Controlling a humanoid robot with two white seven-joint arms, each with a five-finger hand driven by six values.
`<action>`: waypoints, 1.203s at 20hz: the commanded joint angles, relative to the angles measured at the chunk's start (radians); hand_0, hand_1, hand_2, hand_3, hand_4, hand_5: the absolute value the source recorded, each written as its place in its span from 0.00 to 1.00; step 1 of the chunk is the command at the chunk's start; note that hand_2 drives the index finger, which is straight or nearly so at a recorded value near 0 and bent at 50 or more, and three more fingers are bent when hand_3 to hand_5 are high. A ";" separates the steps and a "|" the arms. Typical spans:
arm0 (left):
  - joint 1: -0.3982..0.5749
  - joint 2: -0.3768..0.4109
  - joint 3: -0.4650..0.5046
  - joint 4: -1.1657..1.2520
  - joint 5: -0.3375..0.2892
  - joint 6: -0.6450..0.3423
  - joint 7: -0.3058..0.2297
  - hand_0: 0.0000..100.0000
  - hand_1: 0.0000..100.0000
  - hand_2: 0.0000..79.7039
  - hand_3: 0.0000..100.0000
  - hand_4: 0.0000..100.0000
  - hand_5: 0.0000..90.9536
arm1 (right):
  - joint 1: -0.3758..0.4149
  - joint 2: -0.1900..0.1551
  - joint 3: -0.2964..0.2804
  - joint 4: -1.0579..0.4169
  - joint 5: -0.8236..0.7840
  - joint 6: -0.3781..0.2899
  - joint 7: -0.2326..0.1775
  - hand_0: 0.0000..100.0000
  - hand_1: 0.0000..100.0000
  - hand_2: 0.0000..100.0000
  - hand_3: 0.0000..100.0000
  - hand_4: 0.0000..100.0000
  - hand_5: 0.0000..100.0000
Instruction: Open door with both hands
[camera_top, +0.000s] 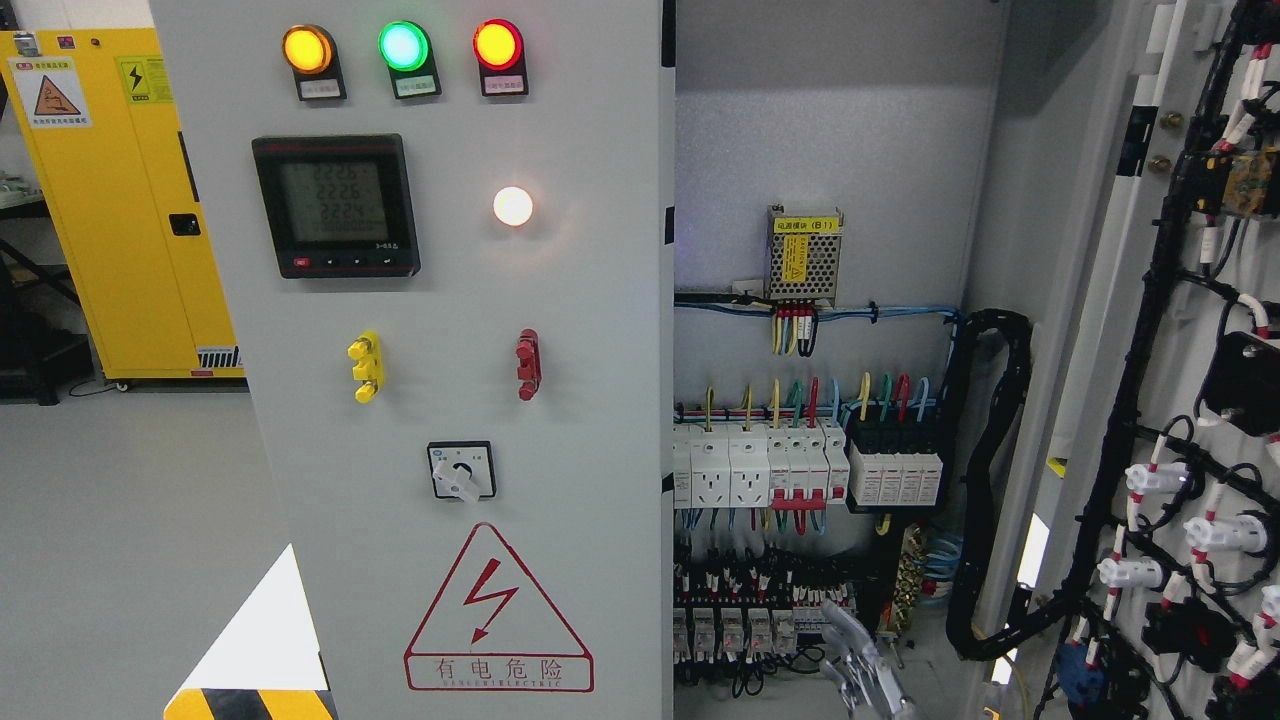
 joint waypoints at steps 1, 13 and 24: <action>0.000 0.016 0.006 0.001 -0.001 -0.001 0.004 0.33 0.16 0.00 0.00 0.00 0.00 | -0.195 0.054 -0.008 0.096 -0.001 0.057 0.003 0.21 0.10 0.00 0.00 0.00 0.00; 0.000 0.016 0.004 0.001 -0.001 -0.001 0.004 0.33 0.16 0.00 0.00 0.00 0.00 | -0.479 0.069 -0.011 0.310 -0.099 0.197 0.010 0.21 0.11 0.00 0.00 0.00 0.00; 0.000 0.015 0.003 0.001 -0.003 -0.001 0.004 0.33 0.17 0.00 0.00 0.00 0.00 | -0.606 0.071 -0.014 0.402 -0.163 0.255 0.061 0.21 0.11 0.00 0.00 0.00 0.00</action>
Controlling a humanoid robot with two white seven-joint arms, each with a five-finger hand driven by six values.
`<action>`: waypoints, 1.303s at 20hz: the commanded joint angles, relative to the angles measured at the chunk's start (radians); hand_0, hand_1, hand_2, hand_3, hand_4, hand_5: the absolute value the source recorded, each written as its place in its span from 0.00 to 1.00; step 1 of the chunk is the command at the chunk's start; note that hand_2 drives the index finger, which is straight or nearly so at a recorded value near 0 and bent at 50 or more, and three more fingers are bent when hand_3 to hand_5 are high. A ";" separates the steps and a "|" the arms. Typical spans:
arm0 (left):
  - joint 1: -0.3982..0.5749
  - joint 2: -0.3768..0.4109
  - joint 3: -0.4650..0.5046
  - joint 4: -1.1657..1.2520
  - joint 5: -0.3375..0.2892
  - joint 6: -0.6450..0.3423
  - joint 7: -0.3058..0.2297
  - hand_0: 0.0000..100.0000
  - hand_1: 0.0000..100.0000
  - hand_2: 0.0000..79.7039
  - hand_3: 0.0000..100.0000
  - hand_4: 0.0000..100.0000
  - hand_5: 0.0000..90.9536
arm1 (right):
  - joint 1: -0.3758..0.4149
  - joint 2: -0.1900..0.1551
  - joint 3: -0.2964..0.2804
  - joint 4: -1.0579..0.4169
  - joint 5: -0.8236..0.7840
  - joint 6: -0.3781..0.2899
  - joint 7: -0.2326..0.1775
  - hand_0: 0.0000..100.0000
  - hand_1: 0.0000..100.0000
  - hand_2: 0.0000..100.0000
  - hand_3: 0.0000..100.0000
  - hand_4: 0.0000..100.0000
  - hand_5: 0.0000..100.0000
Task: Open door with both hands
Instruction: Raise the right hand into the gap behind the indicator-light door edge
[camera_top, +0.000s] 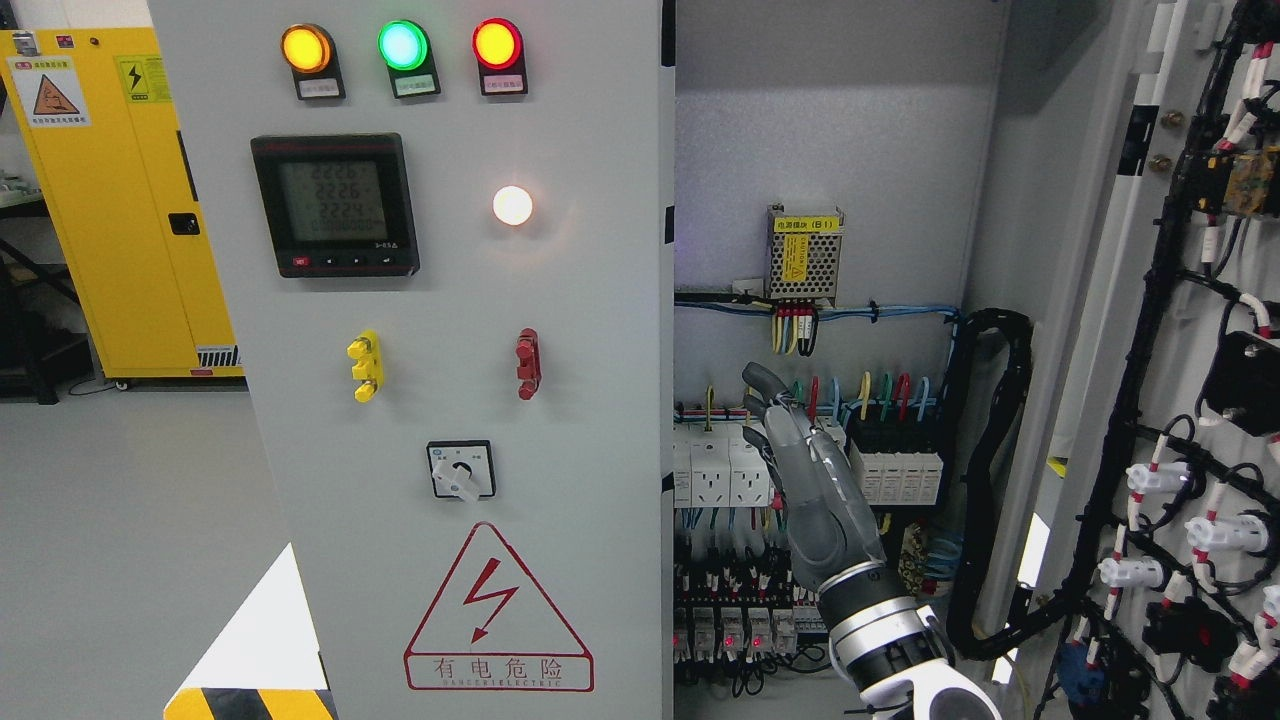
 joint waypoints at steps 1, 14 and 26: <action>0.000 0.018 0.000 0.000 -0.001 0.000 0.000 0.33 0.17 0.00 0.00 0.00 0.00 | -0.076 0.008 -0.005 0.121 -0.067 0.011 0.026 0.21 0.11 0.00 0.00 0.00 0.00; 0.000 0.017 0.000 -0.001 -0.001 0.000 0.000 0.33 0.17 0.00 0.00 0.00 0.00 | -0.132 -0.041 -0.071 0.235 -0.159 0.008 0.185 0.21 0.11 0.00 0.00 0.00 0.00; 0.000 0.017 -0.002 -0.001 -0.001 -0.002 0.000 0.33 0.17 0.00 0.00 0.00 0.00 | -0.173 -0.059 -0.071 0.296 -0.191 0.012 0.262 0.21 0.11 0.00 0.00 0.00 0.00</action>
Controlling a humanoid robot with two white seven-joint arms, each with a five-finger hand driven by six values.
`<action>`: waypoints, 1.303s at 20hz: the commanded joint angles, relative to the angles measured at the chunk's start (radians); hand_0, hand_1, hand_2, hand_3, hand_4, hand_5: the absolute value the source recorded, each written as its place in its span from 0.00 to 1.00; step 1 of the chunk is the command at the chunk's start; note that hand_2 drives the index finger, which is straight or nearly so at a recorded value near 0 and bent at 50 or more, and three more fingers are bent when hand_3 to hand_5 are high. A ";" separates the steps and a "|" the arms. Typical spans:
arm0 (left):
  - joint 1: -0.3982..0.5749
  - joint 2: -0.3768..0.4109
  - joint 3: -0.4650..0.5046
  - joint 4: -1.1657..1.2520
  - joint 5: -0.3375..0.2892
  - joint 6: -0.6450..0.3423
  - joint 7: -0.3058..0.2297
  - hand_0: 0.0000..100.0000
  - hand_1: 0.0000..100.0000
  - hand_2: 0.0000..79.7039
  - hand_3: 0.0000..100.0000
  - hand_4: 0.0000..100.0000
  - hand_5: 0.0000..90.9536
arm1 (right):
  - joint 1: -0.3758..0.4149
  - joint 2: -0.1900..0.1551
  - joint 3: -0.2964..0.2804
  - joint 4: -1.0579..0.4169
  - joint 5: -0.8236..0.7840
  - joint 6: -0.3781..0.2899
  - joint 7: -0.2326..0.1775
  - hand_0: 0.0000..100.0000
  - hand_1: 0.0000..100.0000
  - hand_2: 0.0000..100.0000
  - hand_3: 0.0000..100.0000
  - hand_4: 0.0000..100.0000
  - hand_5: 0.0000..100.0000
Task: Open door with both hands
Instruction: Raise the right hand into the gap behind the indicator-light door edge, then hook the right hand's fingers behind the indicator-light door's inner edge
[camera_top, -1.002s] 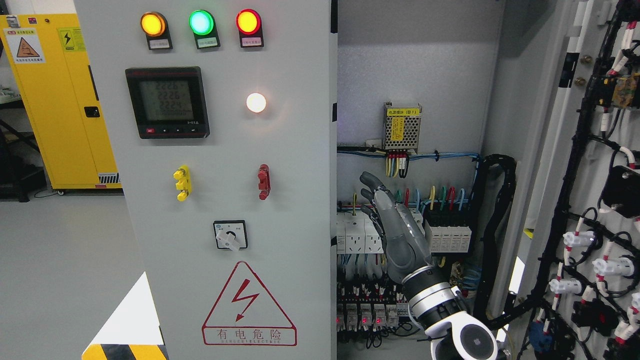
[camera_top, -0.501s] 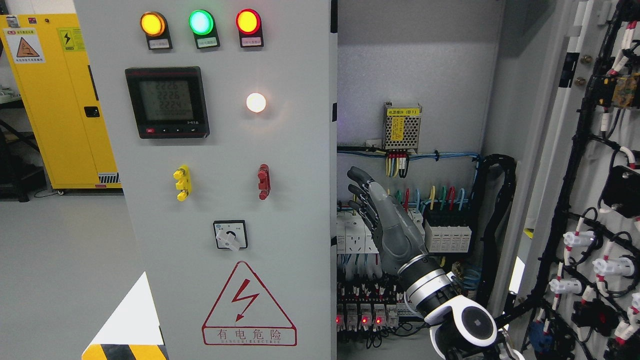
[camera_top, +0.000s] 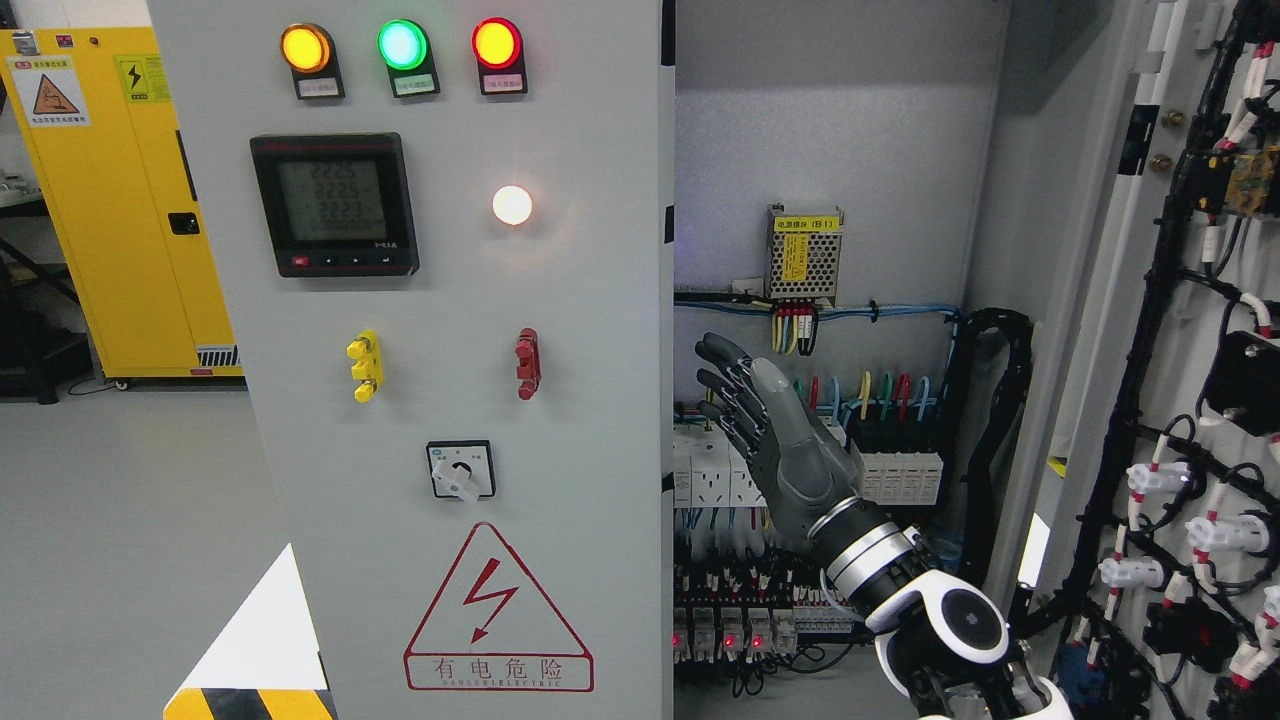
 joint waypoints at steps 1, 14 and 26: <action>0.000 0.017 -0.001 -0.001 0.000 -0.001 0.000 0.33 0.17 0.00 0.00 0.00 0.00 | -0.027 -0.026 -0.017 0.081 -0.009 0.000 0.015 0.21 0.11 0.00 0.00 0.00 0.00; 0.000 0.017 -0.001 -0.001 0.000 -0.001 0.000 0.33 0.17 0.00 0.00 0.00 0.00 | -0.047 -0.024 -0.019 0.082 -0.022 0.005 0.142 0.21 0.11 0.00 0.00 0.00 0.00; 0.000 0.017 -0.001 -0.001 0.000 -0.001 -0.002 0.33 0.17 0.00 0.00 0.00 0.00 | -0.083 -0.015 -0.039 0.108 -0.021 0.066 0.155 0.21 0.11 0.00 0.00 0.00 0.00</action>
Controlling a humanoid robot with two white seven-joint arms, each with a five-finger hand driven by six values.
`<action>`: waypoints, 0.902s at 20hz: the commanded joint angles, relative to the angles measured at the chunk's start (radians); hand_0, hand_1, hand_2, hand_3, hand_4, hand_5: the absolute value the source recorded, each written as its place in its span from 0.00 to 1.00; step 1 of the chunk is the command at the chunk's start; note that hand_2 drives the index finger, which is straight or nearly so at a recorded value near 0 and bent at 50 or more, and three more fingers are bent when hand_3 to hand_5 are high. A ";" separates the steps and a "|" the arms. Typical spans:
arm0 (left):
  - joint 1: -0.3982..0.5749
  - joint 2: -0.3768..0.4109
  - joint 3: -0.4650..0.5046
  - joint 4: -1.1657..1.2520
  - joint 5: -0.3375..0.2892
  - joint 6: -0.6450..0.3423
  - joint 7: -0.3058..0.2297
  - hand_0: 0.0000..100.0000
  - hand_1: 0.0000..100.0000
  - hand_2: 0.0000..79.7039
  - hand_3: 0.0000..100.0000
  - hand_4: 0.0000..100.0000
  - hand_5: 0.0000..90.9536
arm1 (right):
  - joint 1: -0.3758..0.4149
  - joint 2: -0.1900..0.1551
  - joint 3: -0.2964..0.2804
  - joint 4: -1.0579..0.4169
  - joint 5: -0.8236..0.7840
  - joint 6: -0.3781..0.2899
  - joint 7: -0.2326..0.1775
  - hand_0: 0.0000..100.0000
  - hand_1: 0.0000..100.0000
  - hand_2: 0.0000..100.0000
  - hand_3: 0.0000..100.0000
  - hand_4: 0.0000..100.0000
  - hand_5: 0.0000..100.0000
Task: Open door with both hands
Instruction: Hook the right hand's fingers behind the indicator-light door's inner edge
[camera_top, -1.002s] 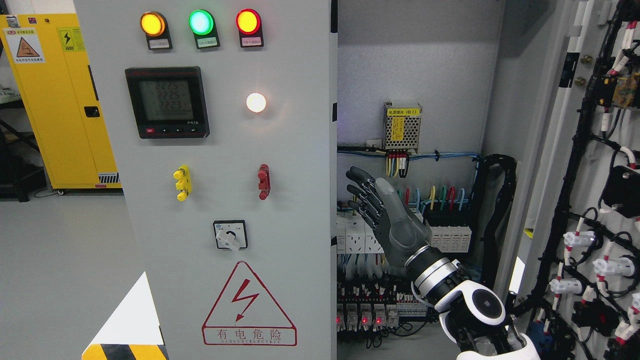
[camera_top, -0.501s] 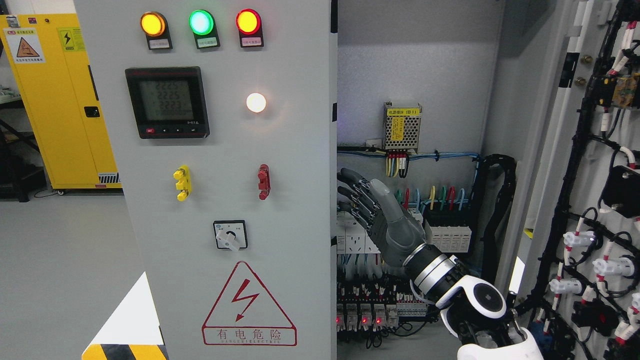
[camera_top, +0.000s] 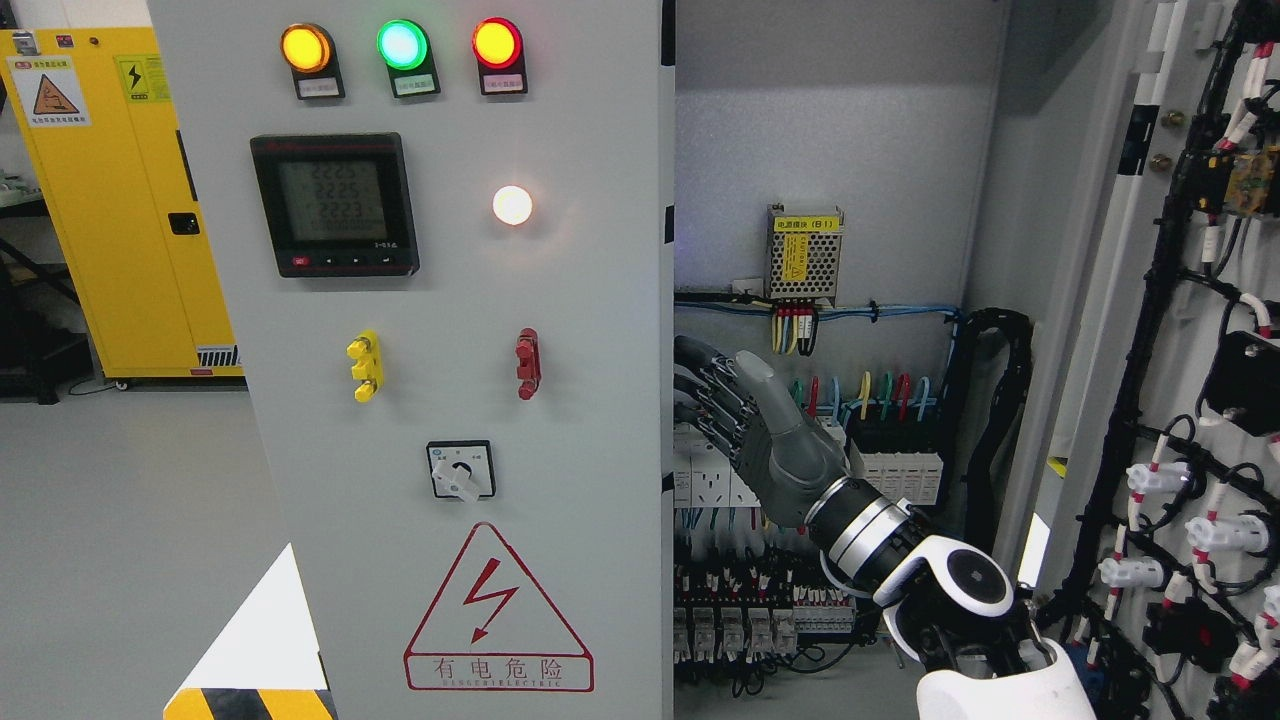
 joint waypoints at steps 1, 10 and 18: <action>0.000 0.017 0.000 0.000 0.000 0.000 -0.003 0.33 0.17 0.00 0.00 0.00 0.00 | -0.012 -0.006 -0.016 0.023 0.000 0.004 -0.001 0.21 0.11 0.00 0.00 0.00 0.00; 0.000 0.012 0.000 0.000 0.000 0.000 -0.003 0.33 0.17 0.00 0.00 0.00 0.00 | -0.012 -0.003 -0.014 0.015 -0.013 0.024 0.002 0.21 0.11 0.00 0.00 0.00 0.00; 0.000 0.008 0.000 0.001 0.000 0.000 -0.003 0.33 0.17 0.00 0.00 0.00 0.00 | -0.012 0.011 -0.005 0.014 -0.013 0.024 0.028 0.21 0.11 0.00 0.00 0.00 0.00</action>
